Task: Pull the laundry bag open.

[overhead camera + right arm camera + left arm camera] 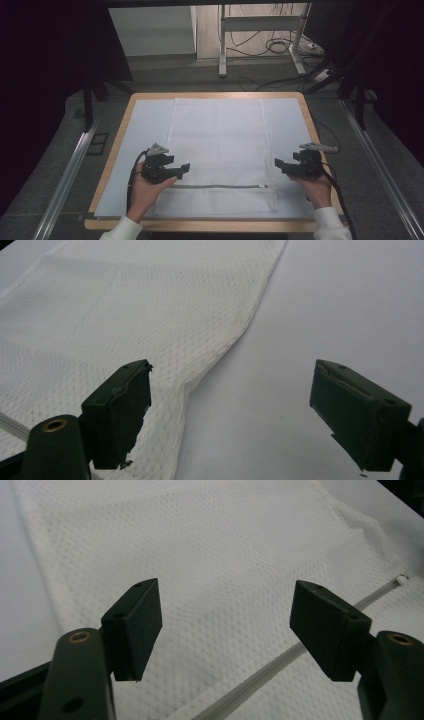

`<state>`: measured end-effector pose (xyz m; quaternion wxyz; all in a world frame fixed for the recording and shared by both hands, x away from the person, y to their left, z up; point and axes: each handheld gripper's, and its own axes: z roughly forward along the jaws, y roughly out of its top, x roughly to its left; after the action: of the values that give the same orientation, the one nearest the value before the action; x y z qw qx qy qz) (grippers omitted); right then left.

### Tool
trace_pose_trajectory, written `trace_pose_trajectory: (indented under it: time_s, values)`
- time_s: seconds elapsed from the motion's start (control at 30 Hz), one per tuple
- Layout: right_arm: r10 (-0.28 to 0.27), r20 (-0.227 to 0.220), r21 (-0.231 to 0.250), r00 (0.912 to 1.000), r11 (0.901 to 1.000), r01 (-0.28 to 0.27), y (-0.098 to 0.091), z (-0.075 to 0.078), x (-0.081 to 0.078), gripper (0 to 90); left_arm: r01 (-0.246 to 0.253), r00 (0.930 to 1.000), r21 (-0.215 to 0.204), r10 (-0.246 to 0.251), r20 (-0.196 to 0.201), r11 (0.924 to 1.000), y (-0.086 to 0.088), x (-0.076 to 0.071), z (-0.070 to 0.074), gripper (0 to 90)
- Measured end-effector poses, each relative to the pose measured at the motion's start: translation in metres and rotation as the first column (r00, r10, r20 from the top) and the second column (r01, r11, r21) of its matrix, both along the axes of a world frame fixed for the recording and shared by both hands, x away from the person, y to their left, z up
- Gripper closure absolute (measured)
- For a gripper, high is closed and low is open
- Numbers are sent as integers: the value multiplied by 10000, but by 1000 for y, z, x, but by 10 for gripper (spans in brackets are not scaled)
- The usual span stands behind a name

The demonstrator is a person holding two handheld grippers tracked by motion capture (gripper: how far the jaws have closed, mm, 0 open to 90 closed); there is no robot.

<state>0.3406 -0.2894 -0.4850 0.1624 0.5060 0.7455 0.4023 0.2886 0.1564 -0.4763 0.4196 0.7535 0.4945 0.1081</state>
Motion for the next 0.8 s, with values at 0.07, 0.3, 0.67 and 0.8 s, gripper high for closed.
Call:
trace_pose_trajectory:
  time_s: [0.07, 0.3, 0.67, 0.8]
  values:
    - [-44, -27, -22, 10000, 10000, 44, 0, 0, -1, 170, 121, 9999, 2, -121, 52, 9999, -6, -2, 2, 294]
    - [89, -21, -173, 10000, 9998, -89, 0, -1, -2, 173, 499, 9987, 50, -499, 29, 9987, -25, -5, 4, 295]
    - [167, 55, -385, 9998, 9991, -165, 0, -1, -2, 175, 915, 9958, -76, -915, 18, 9958, -48, -8, 4, 302]
    - [146, 58, -388, 9999, 9991, -144, -1, -1, -3, 175, 1087, 9940, -89, -1088, -68, 9940, -55, -8, 4, 302]
